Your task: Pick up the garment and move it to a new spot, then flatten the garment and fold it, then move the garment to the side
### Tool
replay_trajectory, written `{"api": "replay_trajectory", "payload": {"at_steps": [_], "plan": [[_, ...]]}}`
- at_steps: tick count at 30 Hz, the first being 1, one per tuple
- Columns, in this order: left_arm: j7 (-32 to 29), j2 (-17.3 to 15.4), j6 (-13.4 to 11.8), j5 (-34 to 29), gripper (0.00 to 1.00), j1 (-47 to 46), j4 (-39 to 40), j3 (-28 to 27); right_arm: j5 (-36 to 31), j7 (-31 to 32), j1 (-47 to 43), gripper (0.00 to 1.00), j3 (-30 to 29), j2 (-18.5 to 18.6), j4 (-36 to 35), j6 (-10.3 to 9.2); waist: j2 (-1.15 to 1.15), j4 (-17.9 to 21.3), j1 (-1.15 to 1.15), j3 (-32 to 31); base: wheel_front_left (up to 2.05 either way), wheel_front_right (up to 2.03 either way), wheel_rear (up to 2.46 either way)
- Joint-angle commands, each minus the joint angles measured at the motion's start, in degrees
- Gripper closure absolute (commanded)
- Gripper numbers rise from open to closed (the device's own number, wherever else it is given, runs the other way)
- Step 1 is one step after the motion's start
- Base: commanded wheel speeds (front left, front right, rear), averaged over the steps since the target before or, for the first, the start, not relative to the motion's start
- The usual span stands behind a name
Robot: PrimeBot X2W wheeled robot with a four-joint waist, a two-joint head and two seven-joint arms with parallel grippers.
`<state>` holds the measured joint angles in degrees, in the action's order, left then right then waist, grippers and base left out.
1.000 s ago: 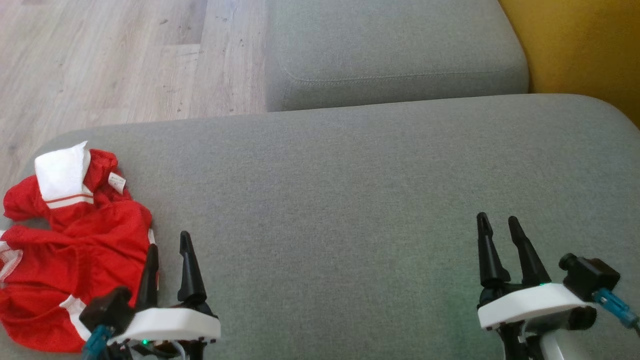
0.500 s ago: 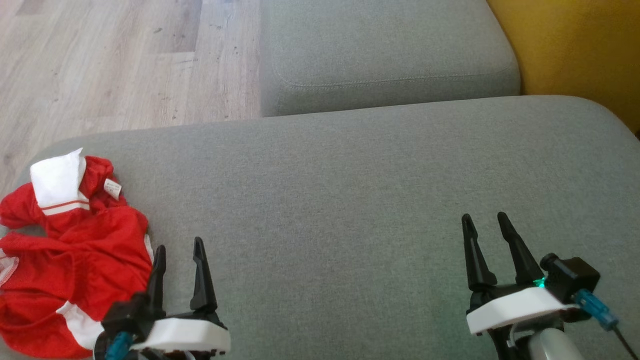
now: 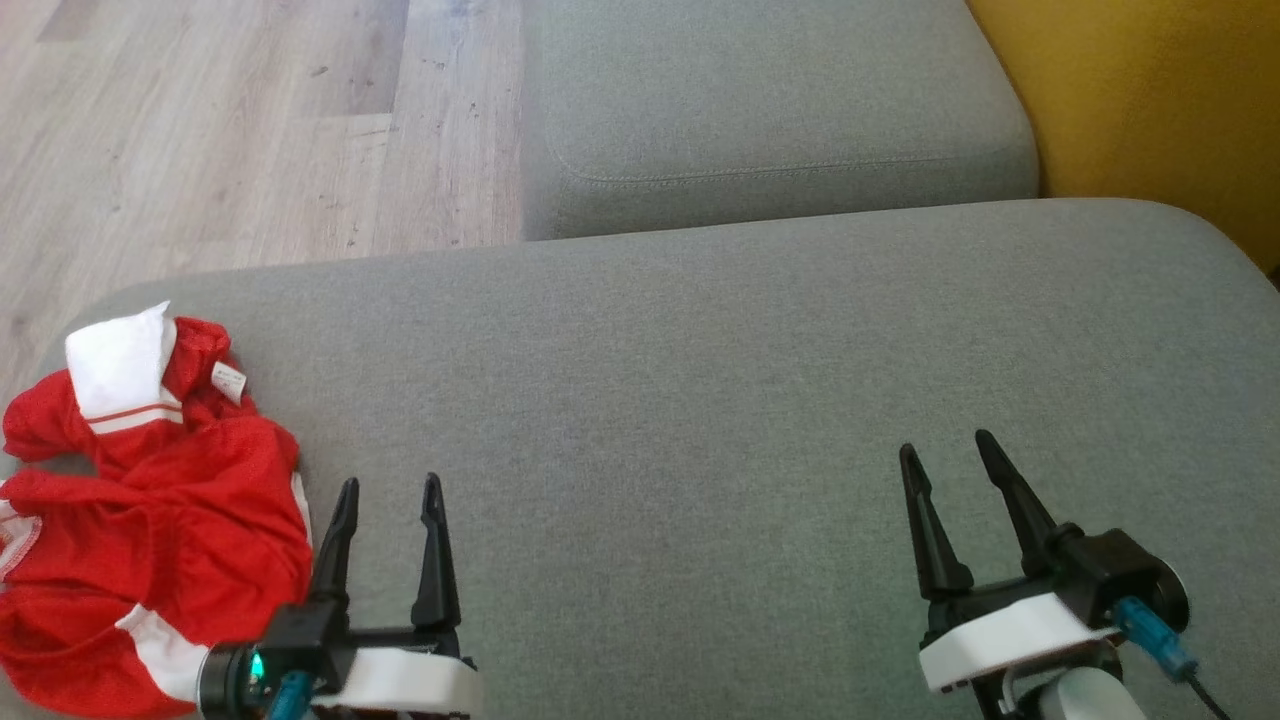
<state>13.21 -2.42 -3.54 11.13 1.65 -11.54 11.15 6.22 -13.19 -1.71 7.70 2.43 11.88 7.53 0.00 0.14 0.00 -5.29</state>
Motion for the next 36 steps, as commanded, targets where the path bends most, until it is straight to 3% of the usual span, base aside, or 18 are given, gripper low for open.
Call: {"api": "replay_trajectory", "payload": {"at_steps": [1,8,27,36], "plan": [[0.83,-0.44,-0.37,-1.51,0.0,-2.0,1.96,-1.21,-1.44,-0.86,2.03,0.0,1.6,0.43,-1.98,-0.04,0.0,0.02,0.0,-0.02,0.0,0.0,0.0],[1.79,-0.45,-0.89,-4.85,0.0,-2.11,1.69,-0.87,-4.63,-1.81,1.82,0.0,0.92,0.44,-1.48,-0.04,0.0,0.08,0.0,-0.09,0.0,0.0,0.0],[1.79,-0.45,-1.55,-1.99,0.0,-1.36,-0.49,-2.72,-2.1,-1.81,1.58,0.0,-1.19,0.44,0.6,-0.04,0.0,0.14,0.0,-0.29,0.0,0.0,0.0],[1.79,-0.45,-1.33,-2.54,0.0,-2.07,-2.07,-2.71,-2.03,-1.81,0.77,0.0,-1.35,0.44,0.68,-0.04,0.0,-3.27,0.0,-0.28,0.0,0.0,0.0]]}}
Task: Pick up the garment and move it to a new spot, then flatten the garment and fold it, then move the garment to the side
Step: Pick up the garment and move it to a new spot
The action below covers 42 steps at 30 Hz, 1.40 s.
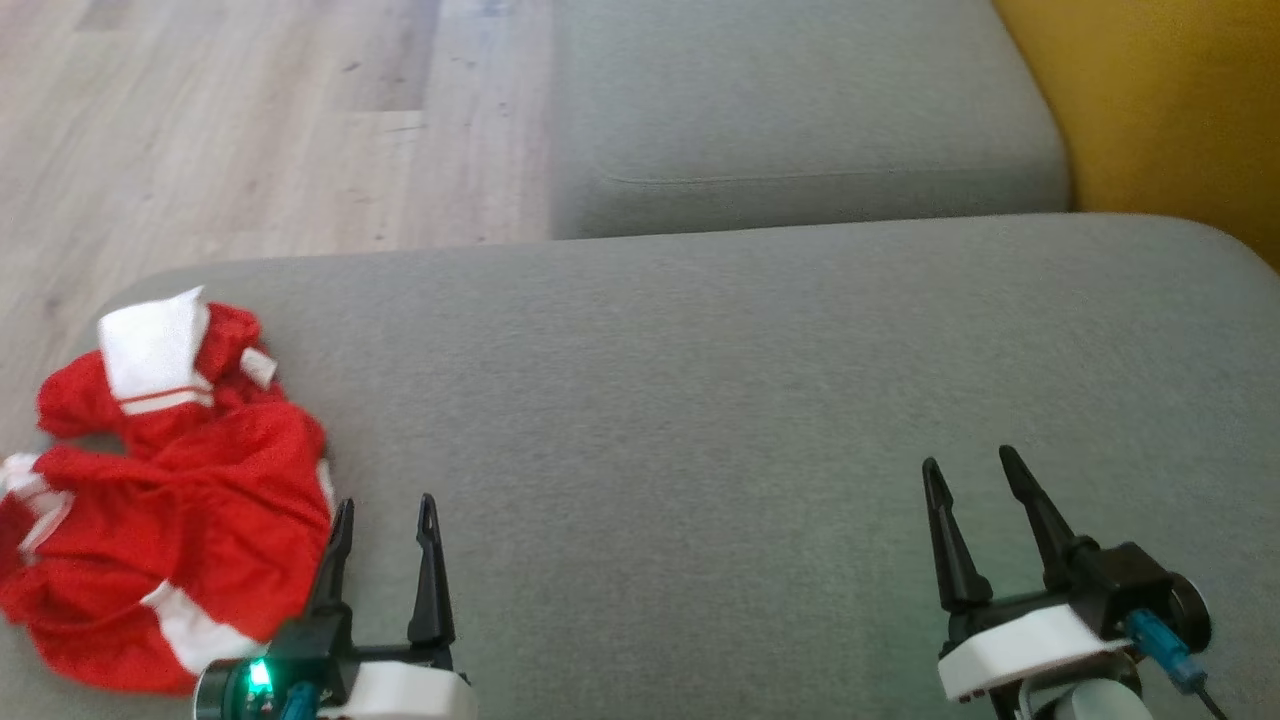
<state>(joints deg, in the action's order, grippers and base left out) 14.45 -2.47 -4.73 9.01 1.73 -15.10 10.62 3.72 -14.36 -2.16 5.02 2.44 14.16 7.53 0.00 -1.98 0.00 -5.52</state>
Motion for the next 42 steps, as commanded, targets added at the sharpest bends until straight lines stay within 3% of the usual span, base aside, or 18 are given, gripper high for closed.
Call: {"api": "replay_trajectory", "payload": {"at_steps": [1,25,30,35,38,42], "plan": [[0.55,-0.41,-0.16,-0.46,0.0,-2.13,1.35,-2.24,0.54,-0.63,1.1,0.0,1.32,0.43,-1.55,-0.04,0.0,-1.93,0.0,-0.08,0.0,0.0,0.0],[0.55,-0.42,-0.3,-3.85,0.0,-1.32,2.39,-8.66,1.14,-0.63,1.05,0.0,1.8,0.43,-1.61,-0.04,0.0,-24.44,0.0,2.0,0.0,0.0,0.0],[0.55,-0.55,-1.06,-4.67,0.0,-2.72,4.93,-10.54,-0.87,-0.63,1.31,0.0,1.93,0.43,-1.61,-0.04,0.0,-26.07,0.0,3.83,0.0,0.0,0.0],[0.55,-2.78,0.97,-4.71,0.0,-10.53,8.69,-12.19,-5.74,-0.63,2.16,0.0,0.91,0.59,-2.53,-0.04,0.0,-25.98,0.0,10.15,0.0,0.0,0.0],[0.1,-4.65,2.51,-4.6,0.0,-17.55,5.26,-12.14,-7.31,-0.63,3.46,0.0,0.78,2.65,-3.21,-0.04,0.0,-25.68,0.0,14.53,0.0,0.0,0.0],[-5.69,-7.18,4.64,-2.93,0.0,-28.53,-2.73,-12.67,-8.05,-0.63,5.59,0.0,1.35,6.36,-4.05,-0.04,0.0,-24.83,0.0,19.7,0.0,0.0,0.0]]}}
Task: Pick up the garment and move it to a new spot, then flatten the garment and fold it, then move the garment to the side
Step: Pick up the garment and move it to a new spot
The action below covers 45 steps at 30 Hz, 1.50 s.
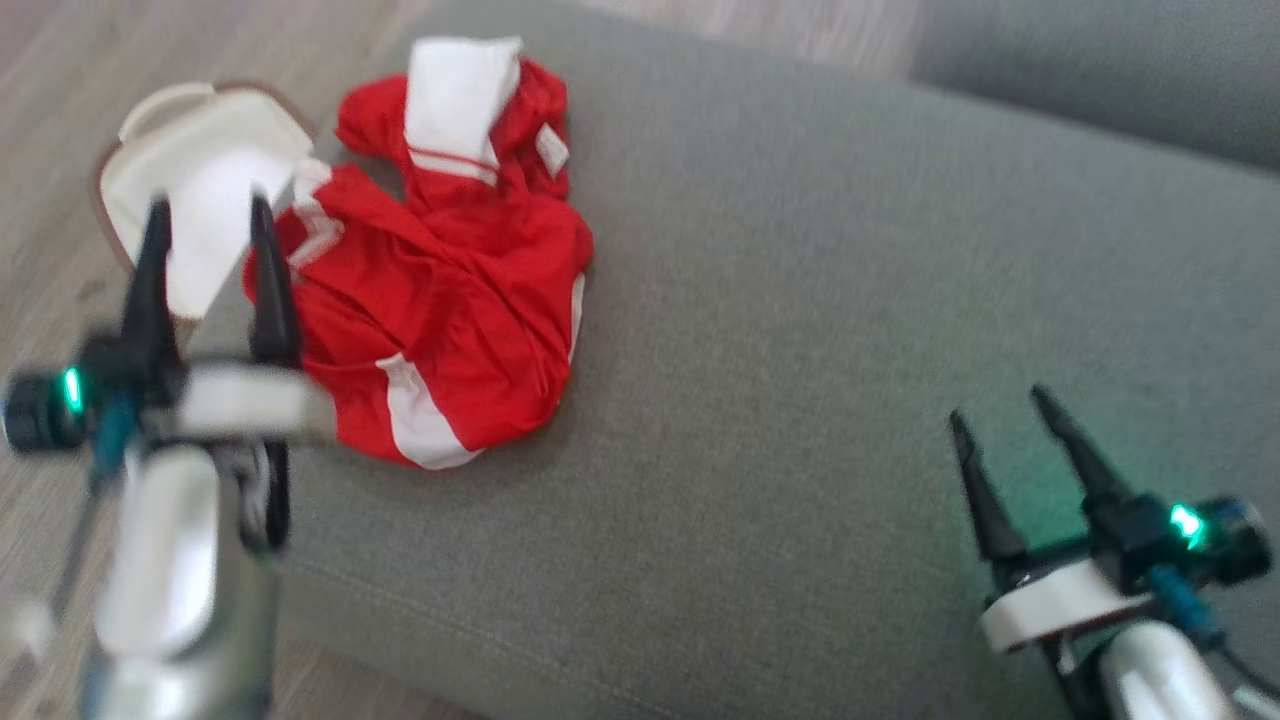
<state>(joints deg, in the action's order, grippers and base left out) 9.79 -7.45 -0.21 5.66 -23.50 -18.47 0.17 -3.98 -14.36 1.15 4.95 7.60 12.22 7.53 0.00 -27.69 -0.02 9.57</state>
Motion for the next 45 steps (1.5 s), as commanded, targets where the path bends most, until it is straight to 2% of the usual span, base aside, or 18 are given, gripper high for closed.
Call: {"api": "replay_trajectory", "payload": {"at_steps": [1,6,7,13,20,23,24,25,26,34,45], "plan": [[-3.05,-2.65,0.46,0.95,0.0,-5.85,-1.64,-2.43,-0.39,-0.63,2.79,0.0,1.61,2.09,-2.38,-0.04,0.0,1.06,0.02,5.62,0.0,0.0,0.0],[-12.94,-4.48,1.44,2.92,0.0,-16.7,-14.16,-2.98,-0.56,-0.63,4.54,0.0,2.12,6.17,-3.99,-0.04,0.0,1.69,0.02,10.46,0.0,0.0,0.0],[-12.94,-4.48,1.44,2.92,0.0,-16.7,-14.16,-2.98,-0.56,-0.63,4.54,0.0,2.12,6.17,-3.99,-0.04,0.0,1.69,0.02,10.46,0.0,0.0,0.0],[-19.61,-5.01,1.41,6.2,0.0,-24.93,-30.05,-4.81,-0.43,-0.63,5.81,0.0,2.65,9.17,-5.16,-0.04,0.0,3.49,0.02,14.68,0.0,0.0,0.0],[-21.81,-4.67,0.71,7.69,0.0,-29.21,-41.58,-5.2,-0.35,-0.63,7.11,0.0,2.43,10.91,-6.2,-0.04,0.0,5.3,0.02,18.63,0.0,0.0,0.0],[-22.51,-4.25,1.99,8.44,0.0,-29.92,-45.27,-5.07,-0.35,-0.63,7.81,0.0,2.11,11.19,-6.54,-0.04,0.0,5.82,0.02,19.8,0.0,0.0,0.0],[-22.53,-4.15,2.3,8.59,0.35,-30.11,-46.25,-4.99,-0.38,-0.63,8.0,0.0,1.92,11.22,-6.64,-0.04,0.0,5.88,0.02,20.18,0.0,0.0,0.0],[-22.27,-4.08,2.33,8.62,0.95,-30.27,-47.04,-4.88,-0.42,-0.63,8.17,0.0,1.7,11.2,-6.75,-0.04,0.0,5.93,0.02,20.55,0.0,0.0,0.0],[-21.87,-4.11,2.32,8.54,1.0,-30.39,-47.76,-4.7,-0.47,-0.63,8.34,0.0,1.54,11.19,-6.85,-0.04,0.0,5.97,0.02,20.85,0.0,0.0,0.0],[-11.37,-6.08,0.05,6.68,1.0,-32.33,-48.31,-3.12,-0.55,-0.63,8.71,0.0,0.93,10.12,-6.19,-0.04,0.0,5.66,0.02,20.12,0.0,0.0,0.0],[0.1,-12.62,-0.61,2.37,1.0,-37.83,-44.79,0.75,0.46,-0.63,9.08,0.0,2.35,4.73,-3.64,-0.04,0.0,6.89,0.02,10.66,0.0,0.0,0.0]]}}
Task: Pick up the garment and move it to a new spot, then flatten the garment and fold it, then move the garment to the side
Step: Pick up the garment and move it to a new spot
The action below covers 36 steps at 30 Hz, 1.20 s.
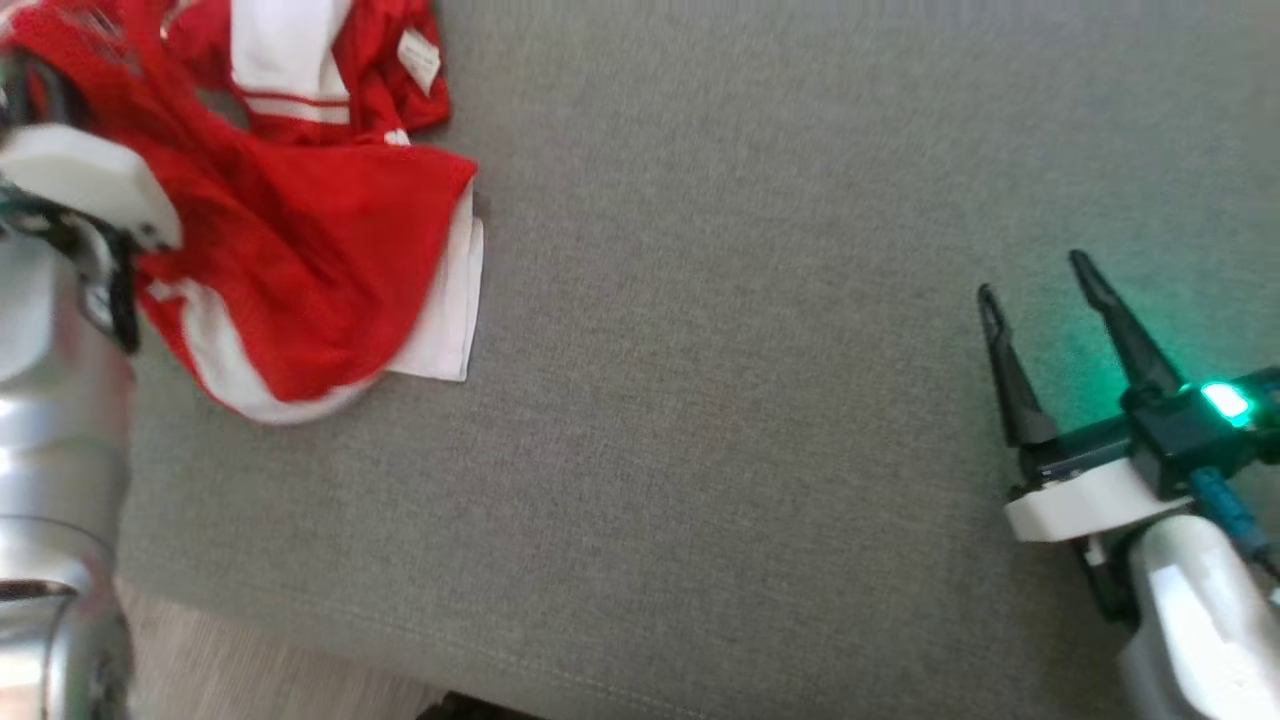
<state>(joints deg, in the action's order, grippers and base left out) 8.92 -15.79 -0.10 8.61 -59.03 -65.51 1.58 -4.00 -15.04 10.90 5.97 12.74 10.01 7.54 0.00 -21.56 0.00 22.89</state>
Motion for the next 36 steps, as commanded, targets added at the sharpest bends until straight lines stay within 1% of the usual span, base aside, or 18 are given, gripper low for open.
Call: {"api": "replay_trajectory", "payload": {"at_steps": [1,3,4,6,7,9,11,14,19,24,30,32,36], "plan": [[1.53,-4.76,-0.63,-0.98,1.0,-2.92,2.89,-0.22,0.57,0.04,-0.75,0.0,1.4,-1.08,-1.17,-0.05,0.0,1.03,0.0,-3.74,0.0,0.0,0.0],[2.37,-5.8,-0.46,-2.05,1.0,-4.17,4.52,0.88,0.69,0.04,-1.07,0.0,1.57,-2.48,-0.67,-0.05,0.0,1.74,0.0,-5.98,0.0,0.0,0.0],[2.37,-5.8,-0.46,-2.05,1.0,-4.17,4.52,0.88,0.69,0.04,-1.07,0.0,1.57,-2.48,-0.67,-0.05,0.0,1.74,0.0,-5.98,0.0,0.0,0.0],[2.94,-7.16,0.06,-3.75,1.0,-6.1,7.72,2.74,0.98,0.04,-1.79,0.0,1.56,-4.72,-0.08,-0.05,0.0,3.36,0.0,-9.59,0.0,0.0,0.0],[2.94,-7.16,0.06,-3.75,1.0,-6.1,7.72,2.74,0.98,0.04,-1.79,0.0,1.56,-4.72,-0.08,-0.05,0.0,3.36,0.0,-9.59,0.0,0.0,0.0],[2.87,-7.83,0.8,-4.9,1.0,-7.27,10.3,4.19,1.2,0.04,-2.55,0.0,1.4,-6.05,0.25,-0.05,0.0,4.82,0.0,-12.3,0.0,0.0,0.0],[2.31,-7.79,2.46,-5.37,1.0,-8.17,12.97,5.5,1.27,0.04,-3.5,0.0,1.38,-7.15,0.45,-0.05,0.0,6.61,0.0,-15.05,0.0,0.0,0.0],[0.64,-7.55,4.54,-5.56,1.0,-8.61,16.6,7.32,1.56,0.04,-5.09,0.0,1.45,-8.51,0.5,-0.05,0.0,9.86,0.0,-18.67,0.0,0.0,0.0],[-2.57,-6.63,6.39,-4.49,1.0,-6.99,23.31,9.8,2.32,0.04,-6.94,0.0,2.83,-9.64,0.11,-0.05,0.0,17.24,0.0,-22.85,0.0,0.0,0.0],[-5.4,-4.57,7.28,-1.11,1.0,-3.84,31.46,12.46,3.72,0.04,-7.61,0.0,4.62,-9.83,-1.05,-0.05,0.0,25.22,0.0,-23.8,0.0,0.0,0.0],[-7.37,-2.9,7.53,2.7,1.0,1.4,39.88,16.63,4.55,0.04,-7.4,0.0,6.16,-9.85,-2.08,-0.05,0.0,35.0,0.0,-23.21,0.0,0.0,0.0],[-7.63,-2.1,7.55,3.41,1.0,2.73,41.59,18.45,4.48,0.04,-6.99,0.0,6.49,-9.85,-2.44,-0.05,0.0,37.64,0.0,-22.23,0.0,0.0,0.0],[-7.96,-0.27,7.57,3.71,1.0,4.54,43.02,24.35,5.58,0.04,-5.75,0.0,6.64,-9.85,-3.62,-0.05,0.0,41.65,0.0,-18.83,0.0,0.0,0.0]]}}
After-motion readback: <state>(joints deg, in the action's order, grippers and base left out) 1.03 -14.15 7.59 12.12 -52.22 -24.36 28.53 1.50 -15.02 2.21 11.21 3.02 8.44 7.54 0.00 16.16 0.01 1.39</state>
